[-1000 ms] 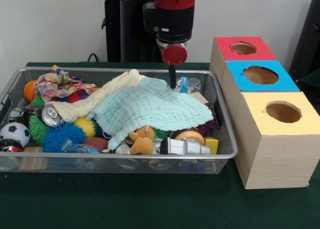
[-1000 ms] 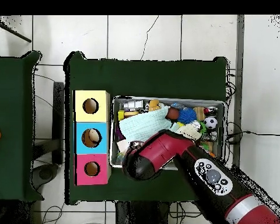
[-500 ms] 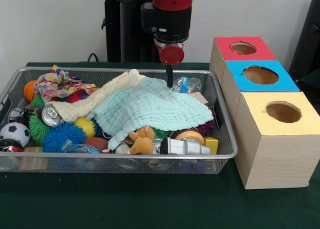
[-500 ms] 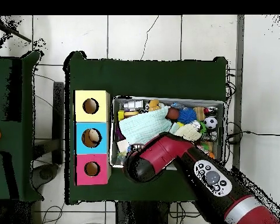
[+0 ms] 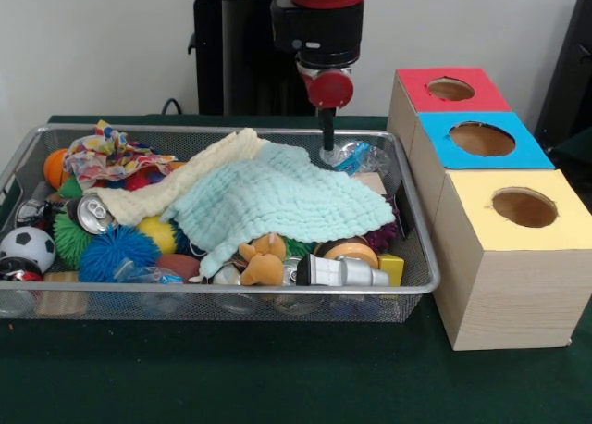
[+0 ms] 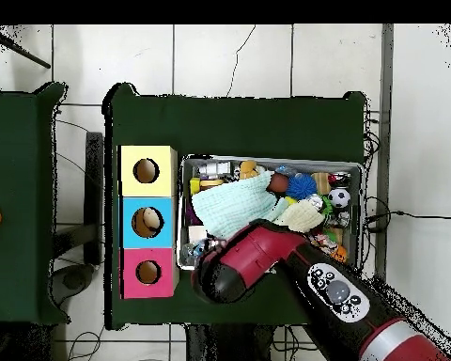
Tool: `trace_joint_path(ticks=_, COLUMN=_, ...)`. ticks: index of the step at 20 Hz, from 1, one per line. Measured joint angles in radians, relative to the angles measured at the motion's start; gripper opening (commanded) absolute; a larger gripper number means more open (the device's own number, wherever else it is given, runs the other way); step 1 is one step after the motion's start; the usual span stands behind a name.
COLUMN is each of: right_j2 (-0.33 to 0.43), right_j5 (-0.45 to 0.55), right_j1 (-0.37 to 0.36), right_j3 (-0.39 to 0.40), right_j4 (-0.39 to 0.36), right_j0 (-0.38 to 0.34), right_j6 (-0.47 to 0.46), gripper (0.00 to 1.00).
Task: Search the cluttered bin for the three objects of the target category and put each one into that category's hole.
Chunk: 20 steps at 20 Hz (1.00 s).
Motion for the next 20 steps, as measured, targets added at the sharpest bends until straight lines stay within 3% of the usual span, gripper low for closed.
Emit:
trace_joint_path(ticks=10, right_j2=0.085, right_j5=0.0, right_j1=-0.049, right_j3=0.082, right_j4=0.067, right_j0=-0.017, right_j6=0.0, gripper=1.0)
trace_joint_path(ticks=20, right_j2=0.146, right_j5=0.0, right_j1=-0.054, right_j3=0.11, right_j4=0.1, right_j0=0.056, right_j6=0.0, gripper=1.0)
